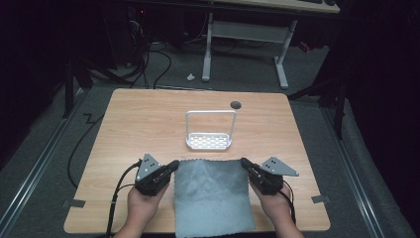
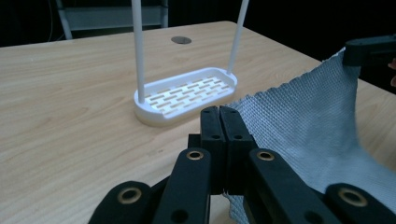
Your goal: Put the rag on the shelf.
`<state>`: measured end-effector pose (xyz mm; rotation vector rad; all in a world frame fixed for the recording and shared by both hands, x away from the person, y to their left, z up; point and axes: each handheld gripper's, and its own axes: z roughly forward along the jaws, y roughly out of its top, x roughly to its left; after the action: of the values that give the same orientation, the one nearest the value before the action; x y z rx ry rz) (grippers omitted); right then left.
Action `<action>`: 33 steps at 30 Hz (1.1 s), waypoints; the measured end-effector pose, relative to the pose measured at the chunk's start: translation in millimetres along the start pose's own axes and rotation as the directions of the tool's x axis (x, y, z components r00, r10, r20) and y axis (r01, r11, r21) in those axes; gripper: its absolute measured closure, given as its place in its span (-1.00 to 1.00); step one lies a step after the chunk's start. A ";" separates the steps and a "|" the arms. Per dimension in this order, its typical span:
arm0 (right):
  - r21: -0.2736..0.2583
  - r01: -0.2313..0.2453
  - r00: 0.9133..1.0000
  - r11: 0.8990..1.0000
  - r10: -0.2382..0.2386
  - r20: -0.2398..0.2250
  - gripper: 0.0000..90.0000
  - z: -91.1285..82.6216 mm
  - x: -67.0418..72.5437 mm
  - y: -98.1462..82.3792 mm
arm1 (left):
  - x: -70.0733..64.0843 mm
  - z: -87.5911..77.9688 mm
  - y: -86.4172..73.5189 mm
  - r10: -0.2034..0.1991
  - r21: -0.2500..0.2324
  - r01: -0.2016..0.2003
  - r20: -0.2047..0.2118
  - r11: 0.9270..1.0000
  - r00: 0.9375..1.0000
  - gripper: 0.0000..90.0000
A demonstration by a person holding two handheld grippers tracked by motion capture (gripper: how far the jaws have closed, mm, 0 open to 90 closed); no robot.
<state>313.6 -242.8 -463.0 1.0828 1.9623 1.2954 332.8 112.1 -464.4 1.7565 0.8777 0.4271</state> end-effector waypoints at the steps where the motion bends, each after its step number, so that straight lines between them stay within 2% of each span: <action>1: -0.010 -0.004 1.000 1.000 0.004 0.004 0.99 0.4 -1.7 2.8 | 2.1 0.1 5.1 0.004 -0.013 -0.004 -0.008 1.000 1.000 0.98; 4: -0.027 0.001 1.000 1.000 -0.001 0.003 0.99 -0.5 -2.8 6.5 | 3.5 -1.0 9.9 0.000 -0.032 0.000 -0.014 0.999 1.000 0.98; 14: -0.150 0.024 0.999 0.988 -0.019 0.031 0.99 -18.2 -6.0 44.4 | 1.8 -15.1 47.2 0.040 -0.123 -0.044 -0.036 0.991 0.999 0.99; 19: -0.186 0.026 0.999 0.982 -0.018 0.040 0.99 -24.0 -7.1 61.2 | 2.8 -18.4 60.1 0.053 -0.152 -0.059 -0.042 0.987 0.998 0.99; 21: -0.196 0.025 0.999 0.980 -0.017 0.043 0.99 -24.8 -8.7 67.3 | 4.0 -20.6 69.7 0.056 -0.180 -0.064 -0.045 0.982 0.997 0.99; 24: -0.212 0.039 0.998 0.976 -0.028 0.056 0.99 -26.1 -10.2 75.9 | 4.0 -21.0 78.7 0.072 -0.190 -0.082 -0.058 0.978 0.996 0.99; 33: -0.246 0.043 0.997 0.968 -0.027 0.071 0.99 -26.4 -14.6 96.5 | 7.4 -18.3 97.7 0.089 -0.218 -0.106 -0.085 0.970 0.992 0.99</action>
<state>331.8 -247.4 -363.6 0.9522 1.7089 1.4215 360.0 114.7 -368.6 1.5891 0.7656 0.6351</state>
